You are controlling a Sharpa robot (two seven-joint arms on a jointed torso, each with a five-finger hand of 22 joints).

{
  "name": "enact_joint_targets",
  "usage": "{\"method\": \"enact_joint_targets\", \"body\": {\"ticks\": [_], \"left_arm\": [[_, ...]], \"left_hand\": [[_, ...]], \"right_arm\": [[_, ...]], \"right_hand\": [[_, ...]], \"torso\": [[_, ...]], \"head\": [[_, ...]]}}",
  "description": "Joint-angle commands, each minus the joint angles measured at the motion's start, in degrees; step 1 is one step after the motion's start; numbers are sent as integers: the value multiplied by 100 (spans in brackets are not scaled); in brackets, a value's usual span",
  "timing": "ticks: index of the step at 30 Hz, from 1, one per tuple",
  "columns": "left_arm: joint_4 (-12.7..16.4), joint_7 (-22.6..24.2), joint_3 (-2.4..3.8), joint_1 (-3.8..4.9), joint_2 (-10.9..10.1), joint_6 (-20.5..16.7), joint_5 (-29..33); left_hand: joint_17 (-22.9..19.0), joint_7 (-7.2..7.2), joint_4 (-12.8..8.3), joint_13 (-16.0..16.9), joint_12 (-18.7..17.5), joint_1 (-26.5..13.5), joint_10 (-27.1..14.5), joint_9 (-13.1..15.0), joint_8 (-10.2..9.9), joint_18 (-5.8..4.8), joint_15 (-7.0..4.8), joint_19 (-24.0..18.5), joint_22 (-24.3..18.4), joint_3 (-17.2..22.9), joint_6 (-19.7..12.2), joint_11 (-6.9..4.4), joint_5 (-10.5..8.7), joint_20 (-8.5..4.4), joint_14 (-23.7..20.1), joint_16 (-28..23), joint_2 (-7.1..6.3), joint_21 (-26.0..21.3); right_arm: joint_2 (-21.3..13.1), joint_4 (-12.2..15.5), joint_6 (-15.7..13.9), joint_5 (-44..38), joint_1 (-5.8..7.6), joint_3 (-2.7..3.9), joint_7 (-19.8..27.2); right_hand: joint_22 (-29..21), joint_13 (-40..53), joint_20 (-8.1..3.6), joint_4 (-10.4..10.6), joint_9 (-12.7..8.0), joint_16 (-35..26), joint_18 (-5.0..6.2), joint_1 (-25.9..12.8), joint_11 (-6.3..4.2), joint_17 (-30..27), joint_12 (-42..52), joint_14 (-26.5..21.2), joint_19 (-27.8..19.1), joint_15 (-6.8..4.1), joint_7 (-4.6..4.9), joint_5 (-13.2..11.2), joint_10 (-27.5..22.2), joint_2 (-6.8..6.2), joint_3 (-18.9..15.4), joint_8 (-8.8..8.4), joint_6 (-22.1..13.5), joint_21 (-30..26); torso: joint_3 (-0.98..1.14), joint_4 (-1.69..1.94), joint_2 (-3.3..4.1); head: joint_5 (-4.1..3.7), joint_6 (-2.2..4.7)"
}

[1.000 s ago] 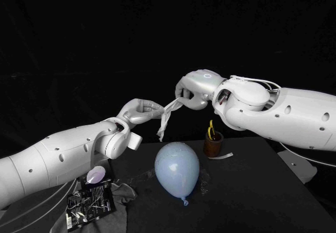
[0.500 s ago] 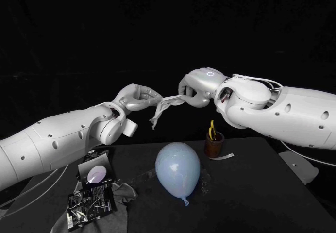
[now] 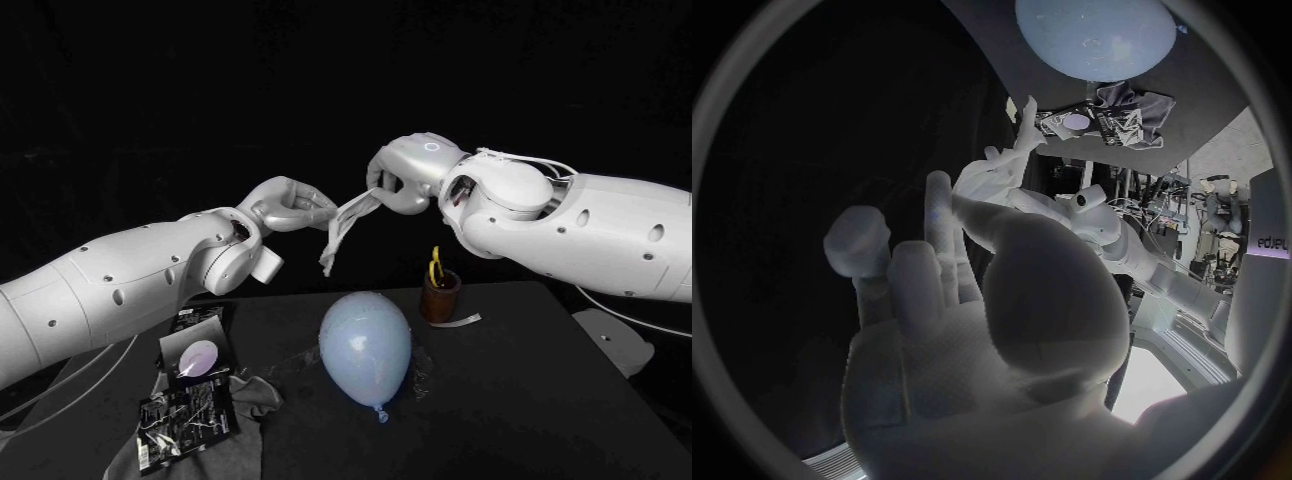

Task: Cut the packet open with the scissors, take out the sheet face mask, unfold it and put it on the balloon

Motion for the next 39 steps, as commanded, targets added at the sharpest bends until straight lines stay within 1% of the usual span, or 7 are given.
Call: {"method": "enact_joint_targets", "body": {"ticks": [1,20,23,26,28,33,39], "left_arm": [[-25,-221,-3,10,10,101,-82],[-97,-4,-77,-16,81,81,1156],[-111,123,-79,-19,133,-61,1069],[-119,219,-80,-39,195,-162,930],[-116,253,-83,-65,239,-155,796],[-50,279,-87,-125,287,17,610],[-13,344,-89,-167,336,106,523]], "left_hand": [[14,20,33,2,-7,-41,33,625,41,99,-7,70,11,59,-63,4,18,-2,92,22,79,57],[8,92,255,-58,-278,-77,84,1212,447,152,-9,248,12,203,-588,59,18,-31,276,-110,303,192],[-1,103,158,-80,-354,-24,25,1303,523,151,5,242,4,180,-669,68,16,-34,232,-170,92,196],[-46,218,122,-146,-541,-111,-361,1199,329,98,132,45,-64,14,-869,220,0,11,-19,-334,-300,72],[-106,294,186,-154,-547,-310,-767,1023,50,14,250,-172,-112,-231,-1082,334,27,26,-302,-510,-710,-74],[-138,278,298,-123,-472,-400,-706,822,-161,-96,262,-780,-138,-551,-898,315,16,27,-366,-600,-882,-278],[-175,251,446,-130,-497,-436,-723,629,-403,-160,276,-928,-138,-890,-803,313,16,27,-427,-702,-932,-342]], "right_arm": [[2,-93,-180,-230,18,11,-27],[161,-89,17,-278,42,13,136],[172,-51,39,-286,42,12,99],[191,-41,21,-297,42,12,62],[216,-41,-3,-302,42,12,41],[261,-2,-67,-305,42,12,21],[273,91,-120,-305,42,12,-9]], "right_hand": [[486,6,-9,13,408,20,76,27,-12,2,17,30,33,-27,7,15,46,31,23,71,38,30],[466,8,-12,41,411,11,86,16,-13,-11,11,29,6,-28,3,15,45,13,30,74,36,-32],[472,8,-13,46,411,15,83,16,-14,5,10,35,15,-28,2,15,44,12,32,74,35,-15],[473,8,-13,48,411,17,81,16,-14,12,10,37,19,-28,2,15,45,11,33,75,35,-9],[476,9,-13,48,412,20,79,17,-15,21,10,40,24,-28,1,15,46,11,34,75,35,0],[476,10,-14,49,413,22,79,22,-18,28,10,44,25,-29,0,15,49,9,40,76,36,0],[478,12,-16,49,415,22,78,34,-21,34,10,48,30,-32,-3,15,53,4,54,79,38,3]], "torso": [[-1,1,-9],[-5,5,1],[-6,10,-5],[-7,1,-5],[-4,-1,-5],[-1,-4,2],[-2,-3,3]], "head": [[-9,-11],[-44,45],[-71,36],[-24,40],[-8,46],[-28,59],[-43,59]]}}
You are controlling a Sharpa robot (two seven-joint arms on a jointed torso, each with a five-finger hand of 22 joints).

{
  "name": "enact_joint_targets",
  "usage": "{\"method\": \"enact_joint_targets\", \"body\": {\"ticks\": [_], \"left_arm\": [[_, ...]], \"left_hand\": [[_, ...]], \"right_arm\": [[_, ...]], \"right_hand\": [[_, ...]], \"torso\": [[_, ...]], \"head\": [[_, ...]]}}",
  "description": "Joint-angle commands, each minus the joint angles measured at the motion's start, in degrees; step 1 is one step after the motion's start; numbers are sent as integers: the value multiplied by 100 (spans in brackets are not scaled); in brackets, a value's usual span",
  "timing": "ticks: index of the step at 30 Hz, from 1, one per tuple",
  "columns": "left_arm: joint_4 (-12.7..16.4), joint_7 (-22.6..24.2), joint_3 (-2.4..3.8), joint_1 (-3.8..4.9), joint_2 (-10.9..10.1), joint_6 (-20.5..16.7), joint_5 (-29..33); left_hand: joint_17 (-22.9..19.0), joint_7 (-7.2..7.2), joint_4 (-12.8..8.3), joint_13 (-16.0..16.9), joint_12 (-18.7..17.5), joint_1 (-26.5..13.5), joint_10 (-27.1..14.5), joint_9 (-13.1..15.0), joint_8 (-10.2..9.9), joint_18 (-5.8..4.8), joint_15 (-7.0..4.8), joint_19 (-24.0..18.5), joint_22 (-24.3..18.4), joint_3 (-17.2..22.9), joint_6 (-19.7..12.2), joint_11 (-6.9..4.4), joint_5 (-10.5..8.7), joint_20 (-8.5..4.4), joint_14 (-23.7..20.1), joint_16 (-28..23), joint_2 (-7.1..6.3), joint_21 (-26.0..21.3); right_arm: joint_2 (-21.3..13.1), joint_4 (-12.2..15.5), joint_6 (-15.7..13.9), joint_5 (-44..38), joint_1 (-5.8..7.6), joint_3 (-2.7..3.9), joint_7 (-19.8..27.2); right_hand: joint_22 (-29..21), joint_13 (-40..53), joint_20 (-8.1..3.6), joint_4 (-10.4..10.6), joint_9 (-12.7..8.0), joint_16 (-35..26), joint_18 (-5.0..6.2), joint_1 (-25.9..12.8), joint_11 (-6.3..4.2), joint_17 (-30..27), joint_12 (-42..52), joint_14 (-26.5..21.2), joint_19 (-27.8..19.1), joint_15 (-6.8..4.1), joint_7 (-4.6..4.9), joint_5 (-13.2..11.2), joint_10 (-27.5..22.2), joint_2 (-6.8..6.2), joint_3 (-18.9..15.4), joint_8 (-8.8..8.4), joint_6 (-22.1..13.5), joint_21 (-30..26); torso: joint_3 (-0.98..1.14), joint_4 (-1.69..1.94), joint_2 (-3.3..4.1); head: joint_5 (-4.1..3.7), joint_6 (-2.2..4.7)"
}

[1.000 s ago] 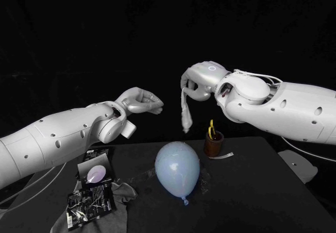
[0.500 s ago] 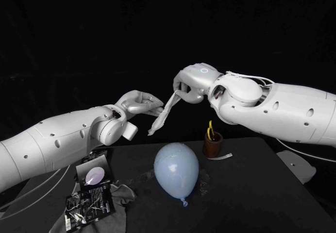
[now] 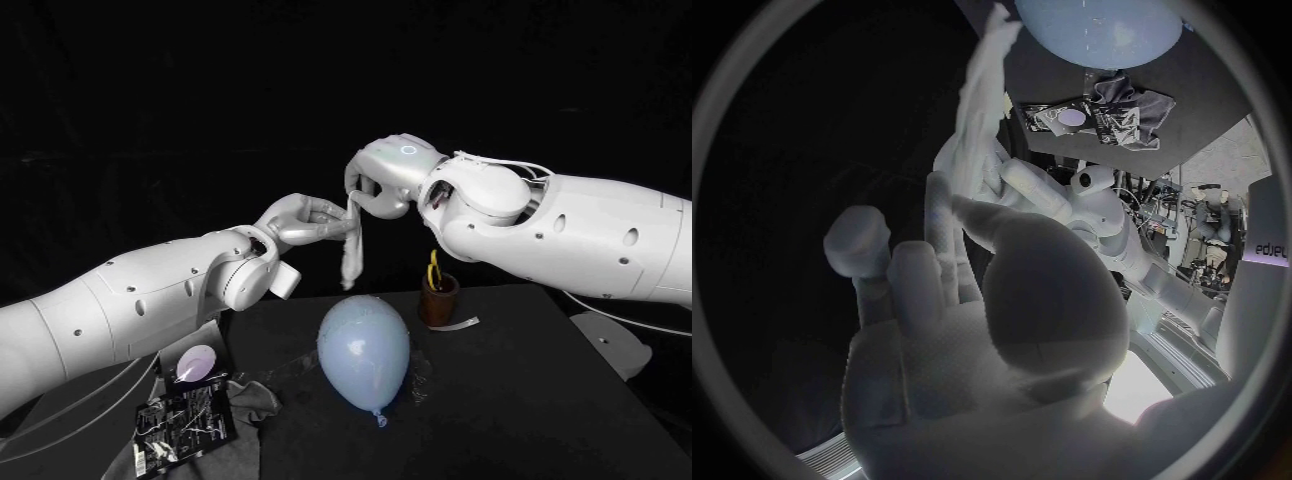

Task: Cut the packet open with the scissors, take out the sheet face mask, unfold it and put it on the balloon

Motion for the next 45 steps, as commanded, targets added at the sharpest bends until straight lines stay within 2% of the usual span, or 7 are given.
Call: {"method": "enact_joint_targets", "body": {"ticks": [1,12,16,20,34,38,45], "left_arm": [[15,207,8,-2,39,117,-163],[25,181,7,-15,85,-47,-214],[22,195,7,-16,79,-35,-153],[27,204,7,-16,64,18,-75],[-6,89,8,-17,6,0,60],[-29,-8,7,-17,-10,-70,67],[-48,-112,6,-17,-6,-170,20]], "left_hand": [[-24,30,49,-7,-21,24,-41,-74,-108,-117,19,-117,-8,-122,24,15,-22,-6,-73,-80,-41,-42],[-96,57,147,2,-1,206,-134,-234,-333,-170,62,-310,-16,-495,111,46,-21,-9,-154,-234,57,-86],[-83,-54,223,27,91,458,119,-240,-275,-136,-17,-76,11,-239,414,-59,-19,-14,-4,-188,579,-38],[-81,-65,321,8,70,524,169,-258,-292,-120,-37,-38,11,-64,479,-72,-20,-11,56,-176,851,-30],[-122,117,593,-20,-48,472,-131,-443,-681,-114,37,-90,0,-111,153,66,-21,-10,58,-254,755,-51],[-183,73,637,-26,-51,490,-353,-534,-866,-100,88,-100,-2,-209,-57,110,-22,-11,-60,-358,630,-56],[-221,115,537,-16,-24,696,-370,-518,-792,-58,82,27,11,-193,165,98,-20,-12,-43,-393,646,-26]], "right_arm": [[-2,46,-56,-104,7,6,-69],[38,71,-70,-97,6,6,-89],[51,69,-55,-95,6,6,-94],[51,51,-20,-95,6,5,-115],[-9,58,-7,-95,5,4,-139],[-30,87,-22,-97,5,4,-141],[-50,107,-32,-99,5,4,-146]], "right_hand": [[478,10,-17,8,415,37,79,33,-1,18,11,24,33,-21,-19,13,34,-4,22,80,32,6],[484,16,-25,1,421,39,75,63,-7,36,10,37,50,-29,-22,14,45,-26,66,89,38,22],[485,17,-27,-1,422,42,75,70,-8,46,9,42,54,-31,-23,15,47,-32,79,91,40,24],[487,18,-27,-2,422,40,74,73,-8,41,9,42,58,-31,-23,14,48,-35,84,92,41,29],[481,18,-28,-3,423,39,77,77,-8,42,7,43,50,-32,-22,14,48,-41,94,93,41,11],[481,18,-28,-3,423,39,77,77,-8,42,7,43,50,-32,-22,14,48,-41,94,93,41,11],[485,19,-29,-3,424,40,74,79,-8,47,6,46,57,-33,-22,14,49,-47,100,94,41,21]], "torso": [[1,-4,1],[4,2,-6],[0,1,-4],[-4,2,0],[4,0,-3],[4,2,-3],[1,1,-2]], "head": [[-12,-5],[-3,1],[-22,8],[-25,18],[-25,14],[-30,15],[-19,11]]}}
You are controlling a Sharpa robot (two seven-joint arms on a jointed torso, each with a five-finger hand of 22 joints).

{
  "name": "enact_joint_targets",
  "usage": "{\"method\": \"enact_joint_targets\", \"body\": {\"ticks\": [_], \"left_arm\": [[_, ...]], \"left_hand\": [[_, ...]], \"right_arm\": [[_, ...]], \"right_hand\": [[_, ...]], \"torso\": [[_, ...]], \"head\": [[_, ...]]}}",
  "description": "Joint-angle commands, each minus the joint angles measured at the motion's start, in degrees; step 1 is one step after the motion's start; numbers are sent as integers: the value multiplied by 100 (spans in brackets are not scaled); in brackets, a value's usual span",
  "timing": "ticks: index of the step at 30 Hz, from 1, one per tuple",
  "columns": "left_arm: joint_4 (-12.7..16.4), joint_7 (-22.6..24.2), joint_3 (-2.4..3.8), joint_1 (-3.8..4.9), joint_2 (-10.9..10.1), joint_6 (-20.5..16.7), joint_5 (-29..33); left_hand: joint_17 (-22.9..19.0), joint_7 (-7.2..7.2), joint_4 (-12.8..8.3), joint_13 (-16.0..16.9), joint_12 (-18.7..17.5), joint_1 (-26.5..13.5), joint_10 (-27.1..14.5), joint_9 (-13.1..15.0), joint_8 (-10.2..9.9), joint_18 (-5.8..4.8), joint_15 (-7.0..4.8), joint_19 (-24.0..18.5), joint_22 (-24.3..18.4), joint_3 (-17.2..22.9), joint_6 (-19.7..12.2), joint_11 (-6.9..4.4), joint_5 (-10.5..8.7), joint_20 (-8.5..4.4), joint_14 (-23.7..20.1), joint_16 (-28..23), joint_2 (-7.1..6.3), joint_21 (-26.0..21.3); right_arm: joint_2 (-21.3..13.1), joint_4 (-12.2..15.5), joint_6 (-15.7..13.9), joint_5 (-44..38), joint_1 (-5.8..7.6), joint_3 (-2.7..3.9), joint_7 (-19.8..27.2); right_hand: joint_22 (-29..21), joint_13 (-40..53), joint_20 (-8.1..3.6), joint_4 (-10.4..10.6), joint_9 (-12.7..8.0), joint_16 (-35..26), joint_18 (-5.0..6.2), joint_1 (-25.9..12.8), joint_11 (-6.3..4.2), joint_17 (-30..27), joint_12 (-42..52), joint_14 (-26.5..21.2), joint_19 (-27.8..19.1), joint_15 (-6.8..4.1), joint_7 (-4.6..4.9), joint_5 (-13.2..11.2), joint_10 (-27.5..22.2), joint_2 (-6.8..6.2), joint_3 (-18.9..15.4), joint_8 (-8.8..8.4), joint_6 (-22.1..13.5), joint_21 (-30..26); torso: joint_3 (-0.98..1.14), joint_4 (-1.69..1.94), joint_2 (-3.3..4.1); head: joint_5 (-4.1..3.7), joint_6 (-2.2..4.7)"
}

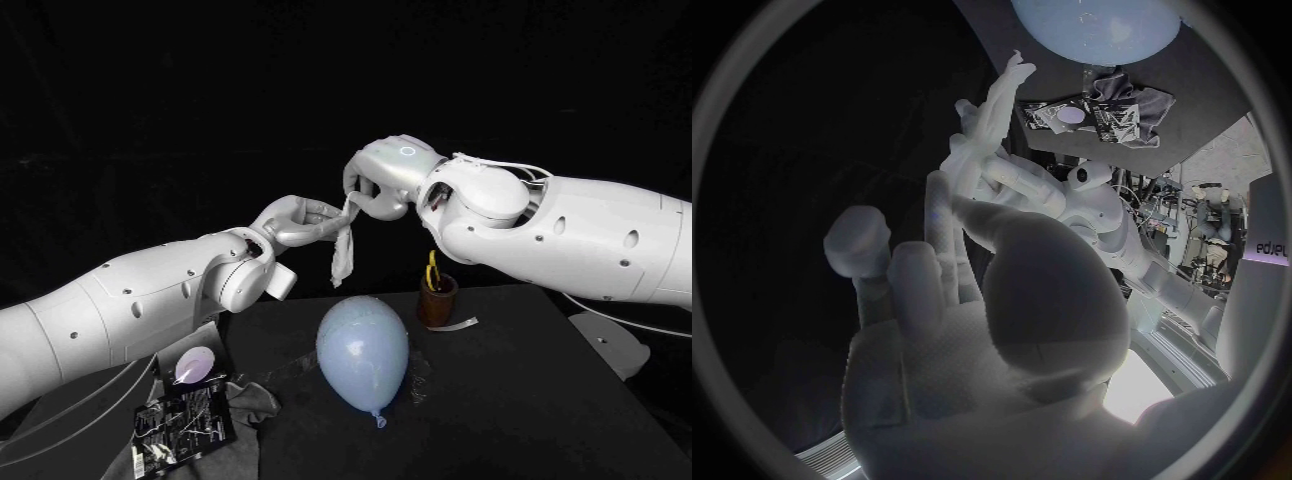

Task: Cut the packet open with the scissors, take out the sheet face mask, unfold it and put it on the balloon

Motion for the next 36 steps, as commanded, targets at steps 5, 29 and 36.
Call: {"method": "enact_joint_targets", "body": {"ticks": [5,29,36], "left_arm": [[-5,-152,5,5,30,-147,-66],[86,-5,6,-5,37,22,-128],[113,30,6,-7,10,178,-83]], "left_hand": [[-27,144,-192,2,0,255,-22,32,126,53,-2,96,6,64,294,-6,-20,-1,51,-21,-1,47],[-56,-33,-313,5,110,183,480,109,305,44,-129,-189,-33,186,635,-172,-27,7,355,19,-75,-31],[-79,-2,-169,12,43,-87,429,53,175,-25,-101,-523,-57,-85,537,-143,-21,8,306,-39,-357,-83]], "right_arm": [[-5,16,-10,-94,6,5,-50],[94,-113,108,-91,-6,1,-61],[103,-129,101,-94,-8,0,-79]], "right_hand": [[488,9,-8,6,424,18,77,69,-9,9,6,24,36,-14,-1,32,50,-10,29,72,59,25],[494,11,-9,8,425,24,73,71,-9,30,6,33,47,-15,0,31,55,-19,41,75,62,41],[492,12,-10,10,426,22,73,72,-10,29,6,34,45,-15,0,31,57,-23,48,76,63,35]], "torso": [[-3,0,3],[-1,-3,3],[-3,1,1]], "head": [[5,0],[11,-13],[-1,-25]]}}
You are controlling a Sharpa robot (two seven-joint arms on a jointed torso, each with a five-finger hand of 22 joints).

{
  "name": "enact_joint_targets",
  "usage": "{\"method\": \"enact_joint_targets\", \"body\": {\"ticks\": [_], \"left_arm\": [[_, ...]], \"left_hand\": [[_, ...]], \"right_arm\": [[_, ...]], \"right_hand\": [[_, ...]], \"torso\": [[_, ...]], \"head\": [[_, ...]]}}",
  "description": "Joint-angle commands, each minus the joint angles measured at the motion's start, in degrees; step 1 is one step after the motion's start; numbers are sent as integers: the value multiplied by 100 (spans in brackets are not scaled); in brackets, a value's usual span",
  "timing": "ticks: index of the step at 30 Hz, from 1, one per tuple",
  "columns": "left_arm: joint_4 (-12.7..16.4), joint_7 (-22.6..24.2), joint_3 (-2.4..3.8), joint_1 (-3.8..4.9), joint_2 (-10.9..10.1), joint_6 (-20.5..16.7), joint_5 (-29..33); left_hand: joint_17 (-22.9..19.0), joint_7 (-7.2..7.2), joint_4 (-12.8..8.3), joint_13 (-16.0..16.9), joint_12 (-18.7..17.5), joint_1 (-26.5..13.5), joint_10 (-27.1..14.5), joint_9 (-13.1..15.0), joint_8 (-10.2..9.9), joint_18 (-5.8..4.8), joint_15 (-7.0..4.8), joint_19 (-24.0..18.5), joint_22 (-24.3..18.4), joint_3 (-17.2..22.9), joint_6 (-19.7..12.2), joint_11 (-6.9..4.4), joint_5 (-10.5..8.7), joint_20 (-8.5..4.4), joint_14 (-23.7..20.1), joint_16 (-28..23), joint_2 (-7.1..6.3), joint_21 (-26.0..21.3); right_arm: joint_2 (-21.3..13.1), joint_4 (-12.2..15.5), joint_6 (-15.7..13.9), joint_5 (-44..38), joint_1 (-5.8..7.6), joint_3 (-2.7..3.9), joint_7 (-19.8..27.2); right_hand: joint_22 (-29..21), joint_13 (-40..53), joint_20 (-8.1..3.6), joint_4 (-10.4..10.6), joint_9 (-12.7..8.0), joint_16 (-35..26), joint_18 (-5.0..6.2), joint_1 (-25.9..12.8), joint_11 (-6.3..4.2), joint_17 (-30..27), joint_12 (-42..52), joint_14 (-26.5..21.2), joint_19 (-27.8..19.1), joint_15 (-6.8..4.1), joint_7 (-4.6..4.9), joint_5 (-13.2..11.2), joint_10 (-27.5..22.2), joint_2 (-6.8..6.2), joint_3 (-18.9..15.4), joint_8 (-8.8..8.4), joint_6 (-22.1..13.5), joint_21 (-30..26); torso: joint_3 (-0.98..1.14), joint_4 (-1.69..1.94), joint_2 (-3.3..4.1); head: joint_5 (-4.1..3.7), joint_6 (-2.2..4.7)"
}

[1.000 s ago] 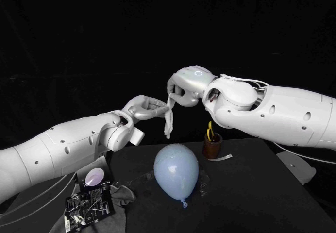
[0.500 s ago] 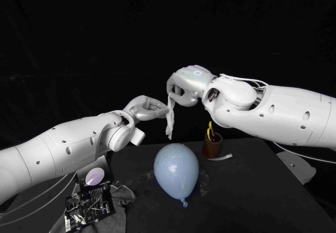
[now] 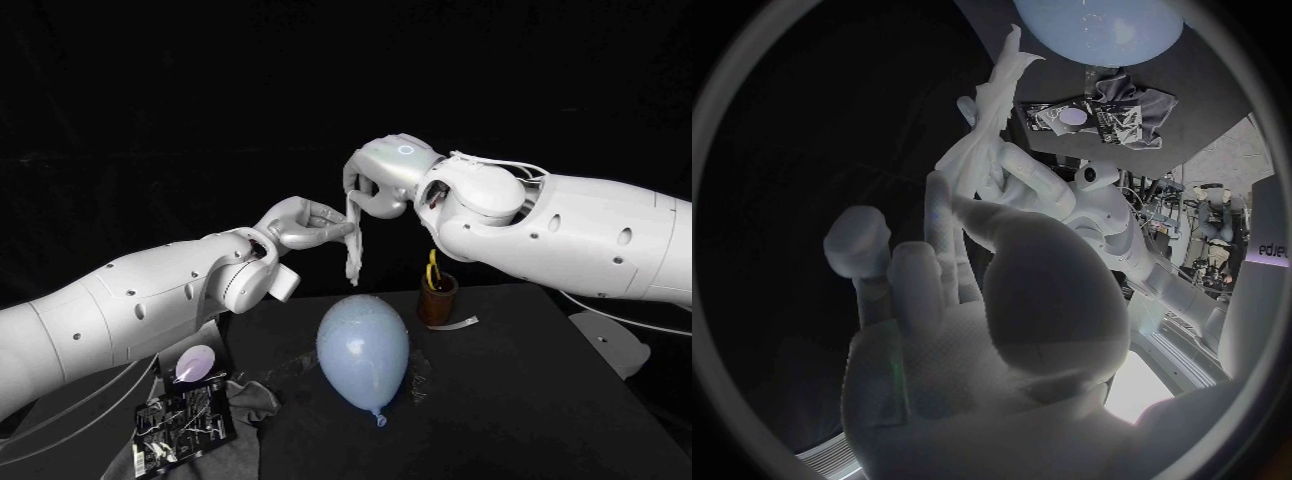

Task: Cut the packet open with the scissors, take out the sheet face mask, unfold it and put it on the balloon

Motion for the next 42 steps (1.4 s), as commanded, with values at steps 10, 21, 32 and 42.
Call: {"method": "enact_joint_targets", "body": {"ticks": [10,21,32,42], "left_arm": [[61,121,8,2,6,361,68],[52,96,8,2,28,282,66],[65,96,8,1,-22,-11,163],[123,86,8,0,-229,-22,145]], "left_hand": [[-27,-24,-23,5,-45,91,-12,-17,-38,-84,15,-283,-19,17,25,-2,-20,-6,-40,-75,106,-51],[-3,-144,-169,35,51,365,308,41,76,-72,-73,-11,23,275,321,-125,-20,-16,147,-11,371,22],[100,-264,-385,73,145,400,755,375,426,96,-217,964,108,697,453,-287,-20,-15,503,162,610,218],[128,-258,-450,77,126,301,803,551,539,106,-223,1078,108,861,393,-290,-21,-14,523,170,550,236]], "right_arm": [[22,-9,66,-96,0,3,-72],[16,35,56,-96,-1,3,-73],[-55,40,89,-95,-9,-5,-84],[-279,58,131,-93,-21,-27,-131]], "right_hand": [[493,9,-10,-6,426,19,74,41,3,0,6,26,46,-25,-10,29,44,-5,34,68,34,13],[496,10,-11,-6,427,23,72,44,2,14,6,32,53,-26,-10,29,47,-9,43,70,36,22],[496,10,-11,-6,427,23,72,44,2,14,6,32,53,-26,-10,29,47,-9,43,70,36,22],[494,12,-13,-1,429,21,73,44,3,13,5,33,51,-26,-9,28,51,-18,54,72,37,14]], "torso": [[0,1,2],[1,3,-4],[1,1,0],[1,2,2]], "head": [[-9,-5],[1,-2],[15,8],[8,-10]]}}
